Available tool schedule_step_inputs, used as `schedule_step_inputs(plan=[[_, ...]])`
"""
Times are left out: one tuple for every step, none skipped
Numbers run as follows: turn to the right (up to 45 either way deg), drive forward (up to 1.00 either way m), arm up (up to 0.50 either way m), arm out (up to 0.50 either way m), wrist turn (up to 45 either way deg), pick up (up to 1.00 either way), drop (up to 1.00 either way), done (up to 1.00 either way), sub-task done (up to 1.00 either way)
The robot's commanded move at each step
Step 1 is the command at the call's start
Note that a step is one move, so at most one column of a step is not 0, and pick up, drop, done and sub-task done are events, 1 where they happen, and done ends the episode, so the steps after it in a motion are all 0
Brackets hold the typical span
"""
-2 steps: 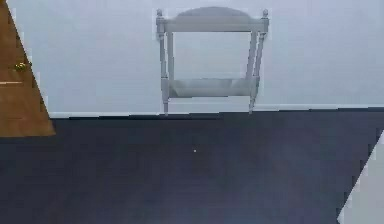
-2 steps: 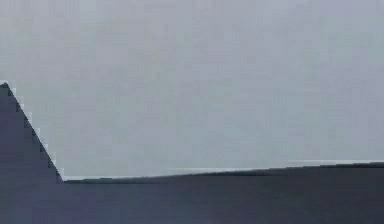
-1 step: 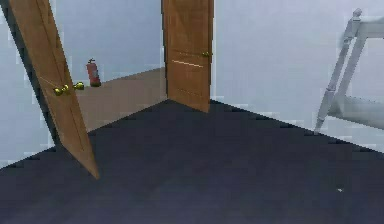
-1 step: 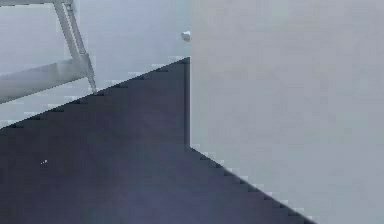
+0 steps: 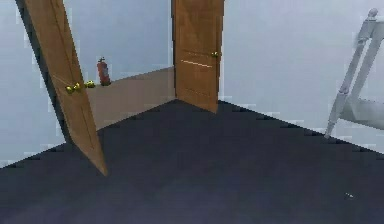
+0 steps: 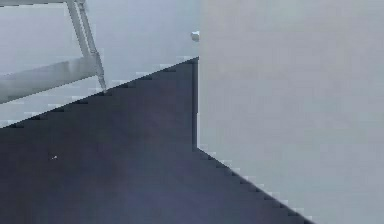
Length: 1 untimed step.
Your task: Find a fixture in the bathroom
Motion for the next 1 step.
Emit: schedule_step_inputs(plan=[[0.0,1.00,0.00,0.00,0.0,0.00,0.00,0.00,0.00]])
